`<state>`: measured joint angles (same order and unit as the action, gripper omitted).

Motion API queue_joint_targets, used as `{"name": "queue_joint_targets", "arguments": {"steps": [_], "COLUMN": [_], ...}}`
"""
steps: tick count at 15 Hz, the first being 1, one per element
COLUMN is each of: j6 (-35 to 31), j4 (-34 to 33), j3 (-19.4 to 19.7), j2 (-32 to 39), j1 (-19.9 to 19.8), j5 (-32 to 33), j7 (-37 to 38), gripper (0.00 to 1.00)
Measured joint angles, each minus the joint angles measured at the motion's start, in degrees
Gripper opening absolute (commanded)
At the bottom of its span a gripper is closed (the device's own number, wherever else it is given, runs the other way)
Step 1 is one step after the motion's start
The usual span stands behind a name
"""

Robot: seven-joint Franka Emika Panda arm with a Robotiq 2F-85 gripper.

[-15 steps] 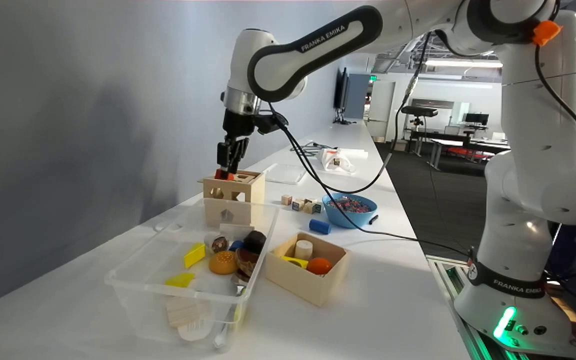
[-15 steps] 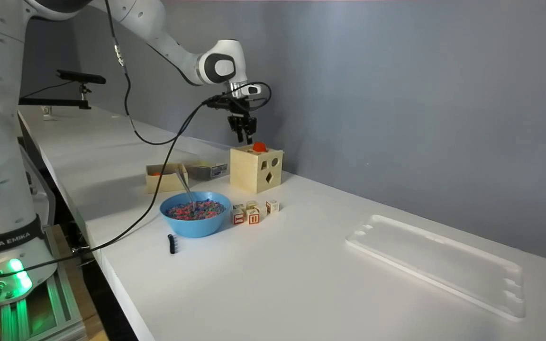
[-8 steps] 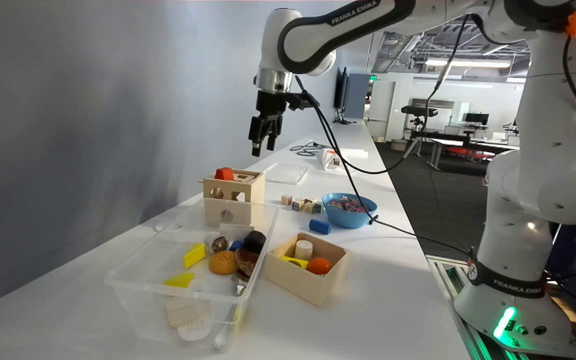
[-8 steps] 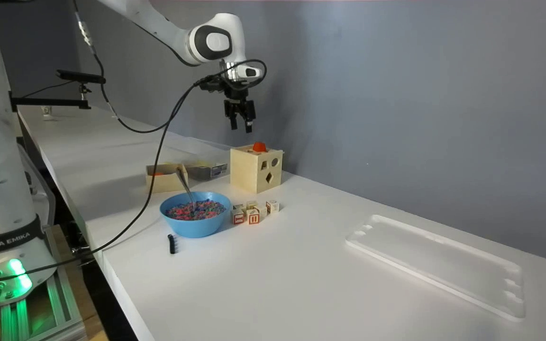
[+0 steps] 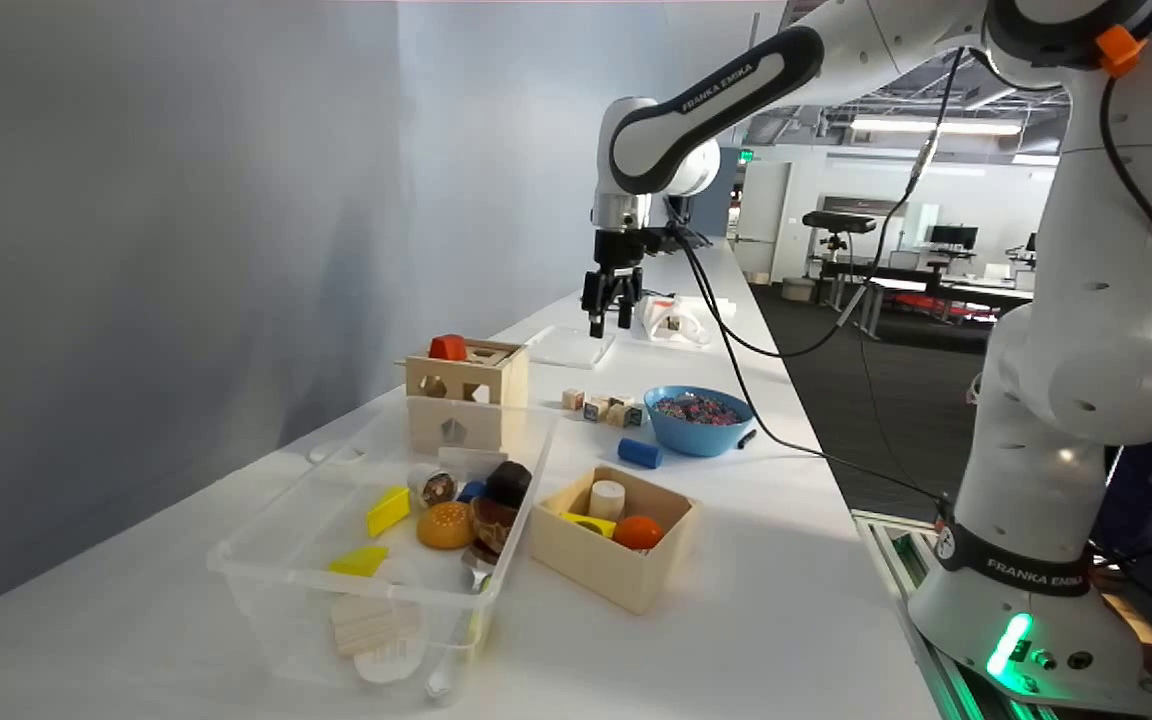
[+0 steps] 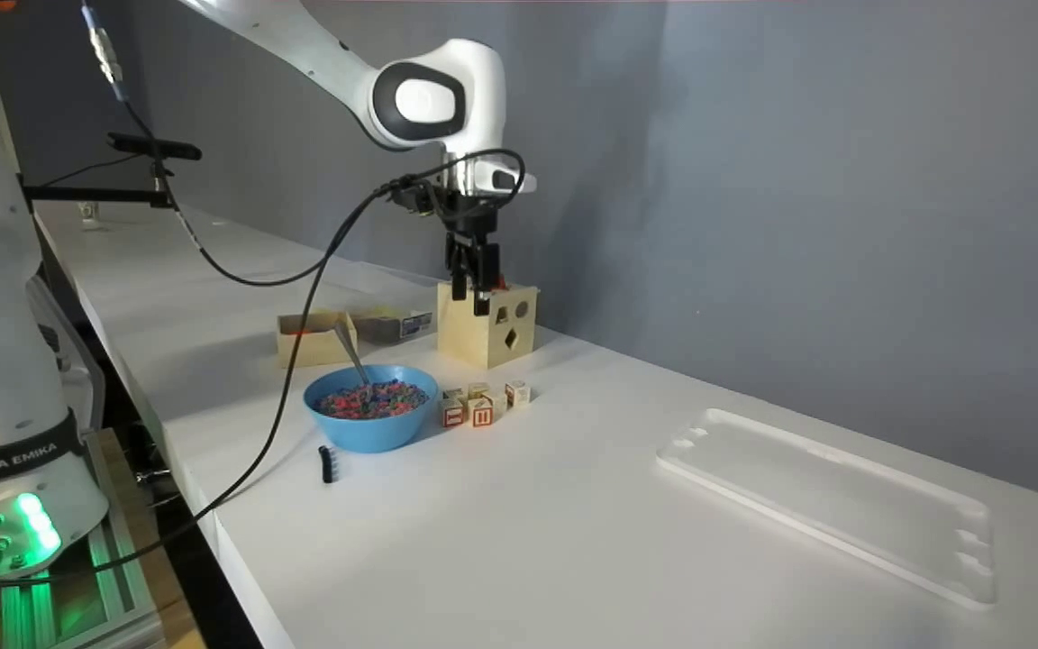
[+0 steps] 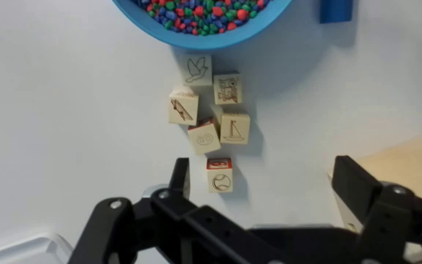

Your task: Move the box to the left then stack up the blocks

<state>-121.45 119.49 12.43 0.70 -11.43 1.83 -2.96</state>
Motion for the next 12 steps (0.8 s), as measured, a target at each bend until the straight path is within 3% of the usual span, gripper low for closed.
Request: {"name": "queue_joint_targets", "arguments": {"steps": [3, 7, 12], "j6": [-0.3, -1.2, -4.4], "j4": [0.3, 0.3, 0.4], "j3": [0.3, -1.0, -1.2], "j2": [1.0, 2.1, 7.2], "j1": [-0.4, 0.5, 0.5], "j5": [-0.2, 4.4, 6.6], "j7": [-0.1, -0.5, -1.5], "gripper": [1.0, 1.0, 1.0]}}
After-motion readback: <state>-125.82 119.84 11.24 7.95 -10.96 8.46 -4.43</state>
